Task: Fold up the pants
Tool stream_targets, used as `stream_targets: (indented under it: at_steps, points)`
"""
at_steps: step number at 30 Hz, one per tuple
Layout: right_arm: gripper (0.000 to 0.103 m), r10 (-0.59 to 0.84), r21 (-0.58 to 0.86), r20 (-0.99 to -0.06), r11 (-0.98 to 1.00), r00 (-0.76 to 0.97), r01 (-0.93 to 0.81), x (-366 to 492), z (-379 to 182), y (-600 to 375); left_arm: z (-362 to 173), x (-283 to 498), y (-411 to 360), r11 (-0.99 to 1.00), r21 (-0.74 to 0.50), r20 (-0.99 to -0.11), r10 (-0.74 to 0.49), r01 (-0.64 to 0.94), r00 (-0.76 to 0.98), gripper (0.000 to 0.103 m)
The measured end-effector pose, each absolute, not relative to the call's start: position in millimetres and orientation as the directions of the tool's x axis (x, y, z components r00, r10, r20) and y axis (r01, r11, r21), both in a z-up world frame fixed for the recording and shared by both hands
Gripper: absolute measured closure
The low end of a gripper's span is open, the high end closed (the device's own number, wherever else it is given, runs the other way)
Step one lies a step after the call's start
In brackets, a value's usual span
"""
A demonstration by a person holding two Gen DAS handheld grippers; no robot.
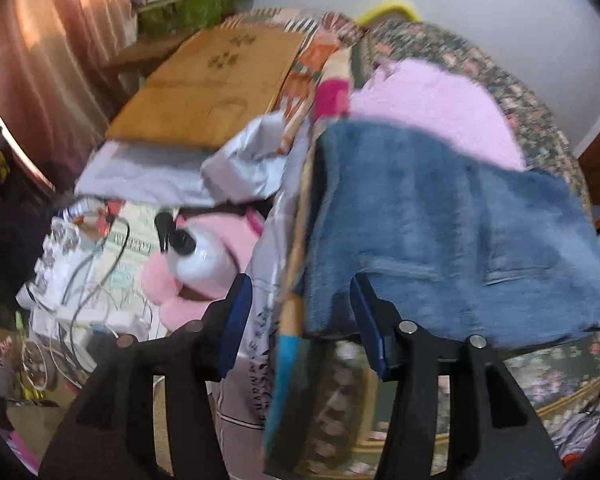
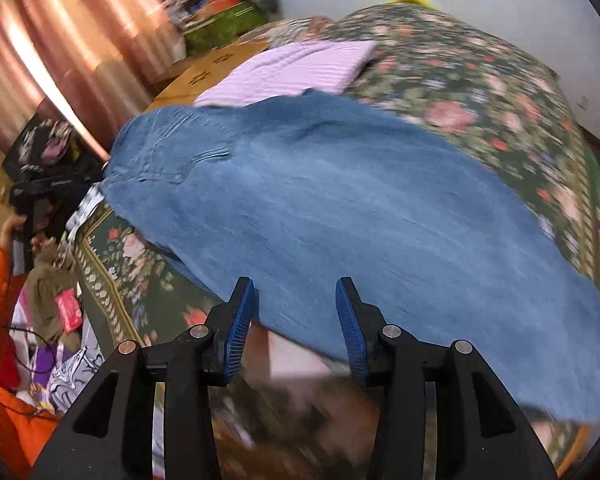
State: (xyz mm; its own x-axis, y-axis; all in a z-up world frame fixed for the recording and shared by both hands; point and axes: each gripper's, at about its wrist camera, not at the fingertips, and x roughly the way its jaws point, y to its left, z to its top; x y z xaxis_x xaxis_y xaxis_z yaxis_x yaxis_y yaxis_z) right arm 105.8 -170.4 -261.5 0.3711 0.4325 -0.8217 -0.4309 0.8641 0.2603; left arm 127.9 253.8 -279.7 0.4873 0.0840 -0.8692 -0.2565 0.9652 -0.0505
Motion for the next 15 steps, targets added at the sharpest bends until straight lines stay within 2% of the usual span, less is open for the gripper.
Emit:
stream_targets:
  at_steps: [3, 7, 15]
  points:
    - [0.063, 0.369, 0.229, -0.813, 0.914, 0.45, -0.336, 95, -253, -216, -253, 135, 229, 0.974, -0.057, -0.841, 0.073, -0.221, 0.536, 0.052]
    - [0.057, 0.274, 0.209, -0.791, 0.961, 0.547, -0.179, 86, -248, -282, -226, 158, 168, 0.986, -0.099, -0.807, -0.003, -0.131, 0.591, 0.052]
    - [0.057, 0.1, 0.25, -0.781, 0.955, 0.616, 0.161, 54, -264, -424, -232, 214, 26, 0.99, -0.116, -0.813, -0.143, 0.084, 0.565, 0.049]
